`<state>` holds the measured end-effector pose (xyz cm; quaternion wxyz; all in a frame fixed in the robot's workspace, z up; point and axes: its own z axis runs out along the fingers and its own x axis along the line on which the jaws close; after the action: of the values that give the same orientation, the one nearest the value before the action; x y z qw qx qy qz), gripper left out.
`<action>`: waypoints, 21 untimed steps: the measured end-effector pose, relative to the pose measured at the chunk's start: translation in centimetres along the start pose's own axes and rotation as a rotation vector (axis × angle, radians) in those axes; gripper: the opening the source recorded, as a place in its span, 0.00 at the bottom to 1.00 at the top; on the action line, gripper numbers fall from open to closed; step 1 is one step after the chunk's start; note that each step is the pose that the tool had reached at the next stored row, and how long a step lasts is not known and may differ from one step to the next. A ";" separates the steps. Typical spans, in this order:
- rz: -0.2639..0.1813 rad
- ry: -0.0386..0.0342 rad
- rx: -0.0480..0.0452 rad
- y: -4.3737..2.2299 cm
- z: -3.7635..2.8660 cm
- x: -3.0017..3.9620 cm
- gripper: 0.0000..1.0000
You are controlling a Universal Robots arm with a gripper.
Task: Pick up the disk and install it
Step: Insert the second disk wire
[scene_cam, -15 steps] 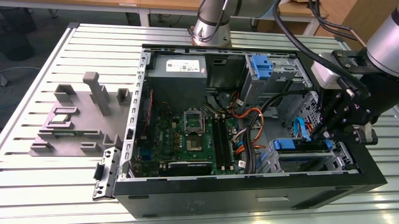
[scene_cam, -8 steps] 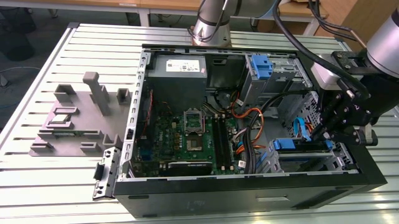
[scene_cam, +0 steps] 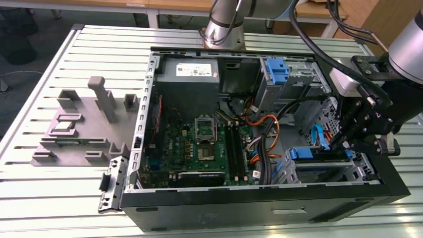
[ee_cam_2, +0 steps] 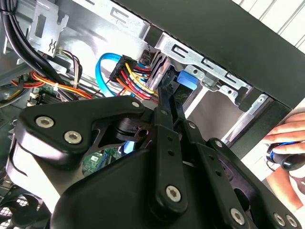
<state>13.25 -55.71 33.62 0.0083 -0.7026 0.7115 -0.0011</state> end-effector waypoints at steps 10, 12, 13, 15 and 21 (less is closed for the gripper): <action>0.001 -0.0002 0.0000 0.00 0.12 0.01 0.16; 0.001 -0.0001 0.0000 0.00 0.12 0.01 0.16; 0.001 0.0000 0.0000 0.00 0.12 0.01 0.16; 0.002 0.0000 0.0000 0.00 0.12 0.01 0.16; 0.006 0.0001 0.0000 0.00 0.10 0.00 0.16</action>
<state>13.25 -55.71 33.51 0.0083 -0.7006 0.7135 -0.0011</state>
